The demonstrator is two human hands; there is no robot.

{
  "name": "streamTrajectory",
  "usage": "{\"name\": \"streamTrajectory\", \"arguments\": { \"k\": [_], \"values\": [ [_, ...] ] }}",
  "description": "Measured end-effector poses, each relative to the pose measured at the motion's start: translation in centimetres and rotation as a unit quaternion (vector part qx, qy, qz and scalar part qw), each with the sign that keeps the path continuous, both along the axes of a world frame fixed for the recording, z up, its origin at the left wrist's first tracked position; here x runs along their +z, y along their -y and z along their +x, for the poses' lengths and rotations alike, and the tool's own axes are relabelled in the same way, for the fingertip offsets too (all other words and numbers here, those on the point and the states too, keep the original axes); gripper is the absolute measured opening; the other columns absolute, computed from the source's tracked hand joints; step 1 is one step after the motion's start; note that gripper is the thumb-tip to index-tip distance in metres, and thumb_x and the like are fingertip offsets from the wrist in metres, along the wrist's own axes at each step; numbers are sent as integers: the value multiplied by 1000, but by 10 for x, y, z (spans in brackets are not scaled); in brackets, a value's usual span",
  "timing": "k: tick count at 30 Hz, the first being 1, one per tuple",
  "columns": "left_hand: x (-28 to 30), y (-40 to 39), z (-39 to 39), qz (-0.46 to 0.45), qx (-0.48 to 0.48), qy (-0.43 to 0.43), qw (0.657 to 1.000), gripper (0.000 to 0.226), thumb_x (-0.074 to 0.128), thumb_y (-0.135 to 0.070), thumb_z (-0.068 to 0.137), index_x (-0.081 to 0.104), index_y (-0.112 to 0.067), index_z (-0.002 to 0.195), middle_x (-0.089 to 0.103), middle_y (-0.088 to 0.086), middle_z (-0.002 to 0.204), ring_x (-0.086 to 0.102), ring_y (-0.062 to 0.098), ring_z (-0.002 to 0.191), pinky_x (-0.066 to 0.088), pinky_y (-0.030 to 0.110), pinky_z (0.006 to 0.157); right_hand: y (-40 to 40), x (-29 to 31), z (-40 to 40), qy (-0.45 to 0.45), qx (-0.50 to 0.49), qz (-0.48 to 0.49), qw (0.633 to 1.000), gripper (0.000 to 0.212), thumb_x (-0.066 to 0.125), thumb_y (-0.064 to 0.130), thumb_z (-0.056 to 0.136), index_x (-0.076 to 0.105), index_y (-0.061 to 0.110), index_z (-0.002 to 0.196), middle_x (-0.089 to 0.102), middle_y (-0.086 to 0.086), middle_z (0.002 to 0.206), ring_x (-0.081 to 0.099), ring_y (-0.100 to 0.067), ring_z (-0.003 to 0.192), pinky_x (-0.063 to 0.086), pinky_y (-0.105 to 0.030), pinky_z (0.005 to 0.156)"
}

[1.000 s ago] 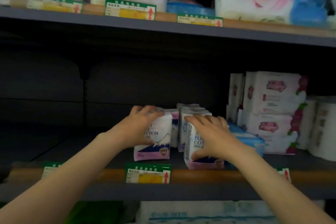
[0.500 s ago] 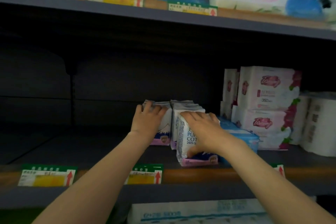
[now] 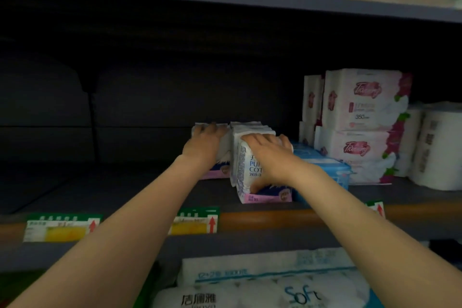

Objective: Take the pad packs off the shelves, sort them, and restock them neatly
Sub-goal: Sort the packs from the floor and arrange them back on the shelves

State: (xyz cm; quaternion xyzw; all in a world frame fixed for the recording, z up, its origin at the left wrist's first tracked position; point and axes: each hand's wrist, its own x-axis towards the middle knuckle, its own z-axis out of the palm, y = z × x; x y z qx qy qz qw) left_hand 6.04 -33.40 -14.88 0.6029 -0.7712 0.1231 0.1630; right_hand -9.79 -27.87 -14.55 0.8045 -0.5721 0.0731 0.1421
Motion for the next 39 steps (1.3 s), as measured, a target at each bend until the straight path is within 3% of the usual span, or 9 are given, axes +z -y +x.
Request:
{"name": "streamTrajectory", "arguments": {
  "k": [3, 6, 8, 10, 17, 20, 24, 30, 39],
  "values": [
    [-5, -51, 3, -162, -46, -123, 978, 58, 54, -12, 87, 32, -14, 141, 38, 9, 140, 36, 30, 123, 39, 40, 97, -11, -5, -1, 10, 3, -18, 1000, 113, 81, 46, 63, 10, 22, 149, 18, -1, 153, 17, -26, 140, 4, -51, 114],
    [-47, -122, 4, -280, -162, -290, 901, 39, 52, -14, 84, 51, -9, 123, 51, 5, 118, 43, 17, 106, 39, 29, 88, -46, -24, -4, 58, 16, -109, 992, 102, 77, 37, 71, 14, 19, 150, 17, -7, 154, 10, -27, 143, 1, -52, 114],
    [-102, -168, 3, -266, -217, -335, 877, 35, 47, -18, 80, 54, -8, 113, 51, 1, 107, 42, 12, 97, 35, 23, 83, -87, -55, -12, 138, 58, -223, 963, 83, 74, 32, 70, 38, 9, 141, 36, -19, 143, 30, -36, 135, 18, -55, 111],
    [-165, -201, 0, -189, -223, -343, 893, 35, 45, -18, 78, 55, -6, 109, 54, 6, 104, 43, 15, 97, 33, 23, 84, -132, -103, -23, 185, 80, -274, 940, 62, 63, 34, 71, 53, 4, 124, 52, -21, 125, 48, -39, 117, 36, -50, 99],
    [-347, -266, -6, 118, -135, -220, 959, 43, 43, -25, 75, 56, -5, 111, 56, 17, 106, 52, 38, 96, 44, 44, 81, -197, -300, -55, 174, -27, 41, 983, 52, 70, 22, 76, 52, 3, 122, 51, -21, 118, 48, -40, 111, 36, -43, 93],
    [-400, -300, -10, 285, -96, -78, 950, 46, 51, -29, 87, 43, -16, 130, 44, 7, 129, 40, 29, 119, 31, 38, 94, -230, -384, -45, 96, -33, 289, 952, 54, 66, 26, 85, 45, 12, 132, 45, -11, 131, 41, -30, 121, 33, -36, 98],
    [-452, -340, -6, 405, -132, 37, 904, 40, 46, -29, 92, 42, -18, 130, 37, 5, 135, 33, 26, 125, 26, 36, 101, -279, -470, -21, 24, 53, 478, 877, 36, 56, 23, 92, 52, 18, 128, 43, -6, 136, 37, -25, 126, 33, -34, 101],
    [-492, -366, 20, 467, -140, 50, 872, 42, 47, -33, 94, 42, -22, 134, 37, 2, 137, 34, 24, 127, 24, 36, 102, -297, -526, -15, 7, 51, 490, 870, 61, 67, 26, 84, 38, 26, 138, 8, -4, 156, 7, -31, 142, 19, -45, 112],
    [-514, -378, -7, 488, -201, 53, 848, 59, 56, -46, 88, 36, -22, 137, 34, 3, 139, 32, 23, 128, 24, 38, 106, -259, -540, -18, 87, -35, 480, 872, 46, 74, 25, 76, 34, 24, 99, 48, -7, 121, 42, -26, 111, 44, -37, 86]
  ]
}}
